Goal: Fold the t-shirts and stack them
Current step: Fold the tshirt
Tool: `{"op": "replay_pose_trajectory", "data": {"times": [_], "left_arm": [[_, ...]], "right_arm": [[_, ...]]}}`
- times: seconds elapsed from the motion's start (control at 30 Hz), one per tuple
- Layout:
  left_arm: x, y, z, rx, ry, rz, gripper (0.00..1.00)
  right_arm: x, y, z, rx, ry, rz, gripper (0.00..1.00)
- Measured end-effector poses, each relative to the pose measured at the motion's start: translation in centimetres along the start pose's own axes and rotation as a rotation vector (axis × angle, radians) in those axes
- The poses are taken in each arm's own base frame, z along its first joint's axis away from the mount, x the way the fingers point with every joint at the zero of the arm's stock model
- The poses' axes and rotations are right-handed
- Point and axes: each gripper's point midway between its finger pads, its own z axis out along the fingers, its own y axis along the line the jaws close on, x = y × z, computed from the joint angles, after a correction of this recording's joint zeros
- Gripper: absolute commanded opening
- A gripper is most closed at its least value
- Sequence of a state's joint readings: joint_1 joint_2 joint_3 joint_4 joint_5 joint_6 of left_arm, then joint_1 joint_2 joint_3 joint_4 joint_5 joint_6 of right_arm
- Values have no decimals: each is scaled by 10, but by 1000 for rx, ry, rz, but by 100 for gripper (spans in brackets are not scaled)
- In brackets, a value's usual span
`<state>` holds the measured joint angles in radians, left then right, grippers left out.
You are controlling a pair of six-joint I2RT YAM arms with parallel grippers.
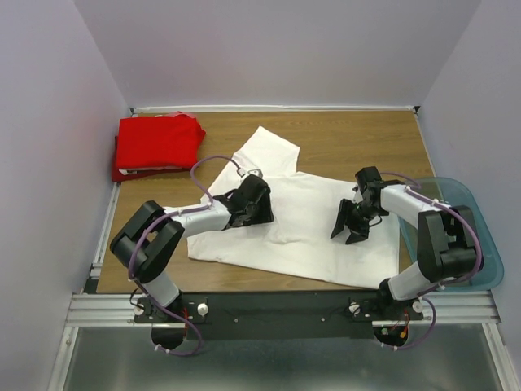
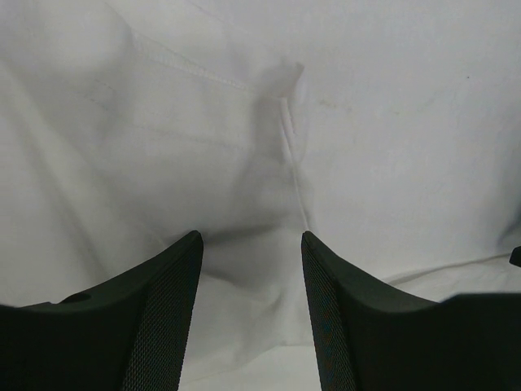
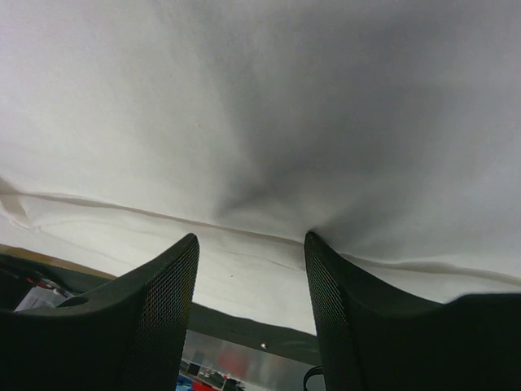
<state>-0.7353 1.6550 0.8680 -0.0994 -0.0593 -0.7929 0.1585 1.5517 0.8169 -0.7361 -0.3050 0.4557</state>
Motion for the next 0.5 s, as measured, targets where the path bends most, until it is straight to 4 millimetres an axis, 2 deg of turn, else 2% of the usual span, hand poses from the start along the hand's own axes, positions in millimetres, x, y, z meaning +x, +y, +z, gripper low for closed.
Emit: {"op": "replay_pose_trajectory", "data": {"times": [0.23, 0.5], "left_arm": [[8, 7, -8, 9, -9, -16, 61], [10, 8, -9, 20, -18, -35, 61]], "right_arm": [[1, 2, 0, -3, 3, 3, 62], [1, 4, 2, 4, 24, 11, 62]]}}
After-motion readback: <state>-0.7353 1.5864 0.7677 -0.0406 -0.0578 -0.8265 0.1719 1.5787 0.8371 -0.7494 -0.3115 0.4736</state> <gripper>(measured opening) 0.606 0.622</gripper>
